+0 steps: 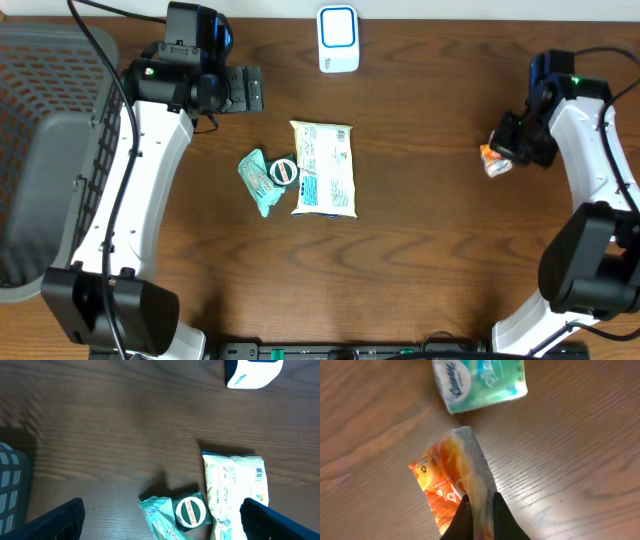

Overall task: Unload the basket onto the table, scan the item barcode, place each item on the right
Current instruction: 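Carry the orange pack rightward and release it on the table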

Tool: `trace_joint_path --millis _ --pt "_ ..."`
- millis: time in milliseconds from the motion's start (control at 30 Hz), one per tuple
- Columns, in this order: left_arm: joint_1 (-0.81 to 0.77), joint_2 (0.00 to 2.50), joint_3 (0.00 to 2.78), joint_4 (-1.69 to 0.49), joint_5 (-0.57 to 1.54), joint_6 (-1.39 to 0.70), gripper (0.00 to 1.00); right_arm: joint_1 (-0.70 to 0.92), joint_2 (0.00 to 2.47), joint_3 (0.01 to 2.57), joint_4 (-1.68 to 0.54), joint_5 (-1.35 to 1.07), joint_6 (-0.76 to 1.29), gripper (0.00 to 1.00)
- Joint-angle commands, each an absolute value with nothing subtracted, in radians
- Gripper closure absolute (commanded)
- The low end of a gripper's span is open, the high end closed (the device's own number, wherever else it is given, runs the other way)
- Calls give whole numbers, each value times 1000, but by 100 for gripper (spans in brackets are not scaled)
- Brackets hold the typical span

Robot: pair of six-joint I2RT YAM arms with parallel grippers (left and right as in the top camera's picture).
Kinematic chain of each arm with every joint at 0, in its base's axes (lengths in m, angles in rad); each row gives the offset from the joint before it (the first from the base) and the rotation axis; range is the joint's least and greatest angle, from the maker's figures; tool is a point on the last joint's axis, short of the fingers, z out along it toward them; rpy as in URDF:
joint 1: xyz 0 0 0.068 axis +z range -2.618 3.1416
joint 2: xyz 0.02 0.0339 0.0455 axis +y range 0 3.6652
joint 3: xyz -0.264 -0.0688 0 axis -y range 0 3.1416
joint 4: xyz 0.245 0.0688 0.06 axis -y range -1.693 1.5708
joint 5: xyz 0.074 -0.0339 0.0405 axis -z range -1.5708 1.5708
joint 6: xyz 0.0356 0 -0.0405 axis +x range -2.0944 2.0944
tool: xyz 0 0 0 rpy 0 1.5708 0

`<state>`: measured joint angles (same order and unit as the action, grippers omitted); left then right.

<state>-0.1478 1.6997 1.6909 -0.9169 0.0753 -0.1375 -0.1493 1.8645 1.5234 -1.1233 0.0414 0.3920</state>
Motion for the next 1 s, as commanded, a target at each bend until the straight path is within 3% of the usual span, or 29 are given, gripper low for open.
trace_joint_path --millis 0,133,267,633,967 --pt "-147 1694 1700 -920 69 -143 2 -170 1869 1505 -1114 4 414 91" --pt "-147 1694 1700 -920 69 -143 2 -170 1868 1505 -1118 -1 413 74" --pt "-147 1694 1700 -920 69 -143 2 -170 1868 1505 -1129 -28 410 68" --pt "-147 1694 1700 -920 69 -143 2 -170 1822 1561 -1175 -116 361 61" --pt "-147 1694 1700 -920 69 -143 2 -167 1632 1607 -1204 -206 313 58"
